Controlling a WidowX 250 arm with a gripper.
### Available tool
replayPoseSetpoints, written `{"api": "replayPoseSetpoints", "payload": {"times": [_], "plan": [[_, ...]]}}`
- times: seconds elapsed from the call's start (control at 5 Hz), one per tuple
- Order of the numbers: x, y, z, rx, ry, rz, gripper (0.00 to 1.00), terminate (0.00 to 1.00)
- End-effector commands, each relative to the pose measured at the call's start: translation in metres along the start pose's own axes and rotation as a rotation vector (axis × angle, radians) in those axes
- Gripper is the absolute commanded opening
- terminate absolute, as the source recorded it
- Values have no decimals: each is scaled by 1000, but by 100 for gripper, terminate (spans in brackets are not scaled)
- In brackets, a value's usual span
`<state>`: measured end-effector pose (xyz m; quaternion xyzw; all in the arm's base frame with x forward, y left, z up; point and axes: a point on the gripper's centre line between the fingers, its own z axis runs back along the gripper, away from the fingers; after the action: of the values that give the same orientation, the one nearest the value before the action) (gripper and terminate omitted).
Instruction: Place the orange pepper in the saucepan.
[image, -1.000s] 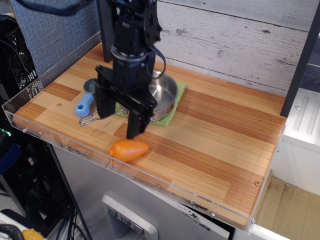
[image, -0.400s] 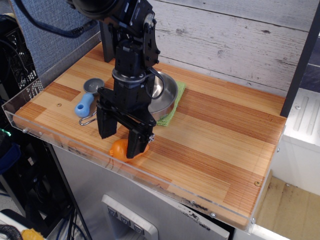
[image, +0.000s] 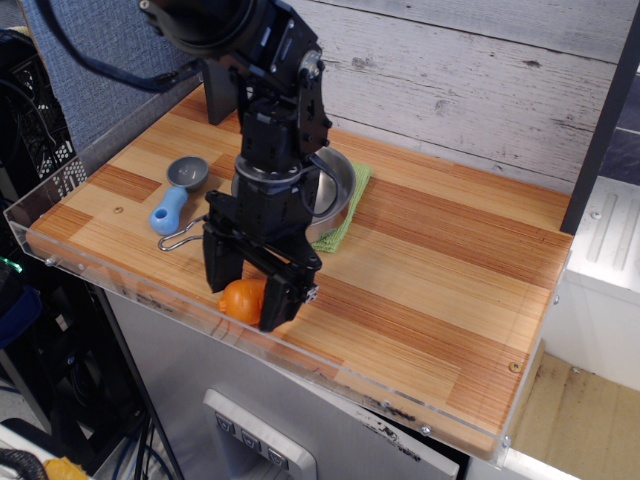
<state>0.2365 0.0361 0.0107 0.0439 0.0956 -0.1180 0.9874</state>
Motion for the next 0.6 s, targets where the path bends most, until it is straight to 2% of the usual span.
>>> {"api": "replayPoseSetpoints", "payload": {"times": [0.0,0.2,0.4], "plan": [[0,10,-6,28,12,30,0,0],[-1,13,-2,28,4,45,0,0],[-3,15,33,39,-97,81,0,0]]}}
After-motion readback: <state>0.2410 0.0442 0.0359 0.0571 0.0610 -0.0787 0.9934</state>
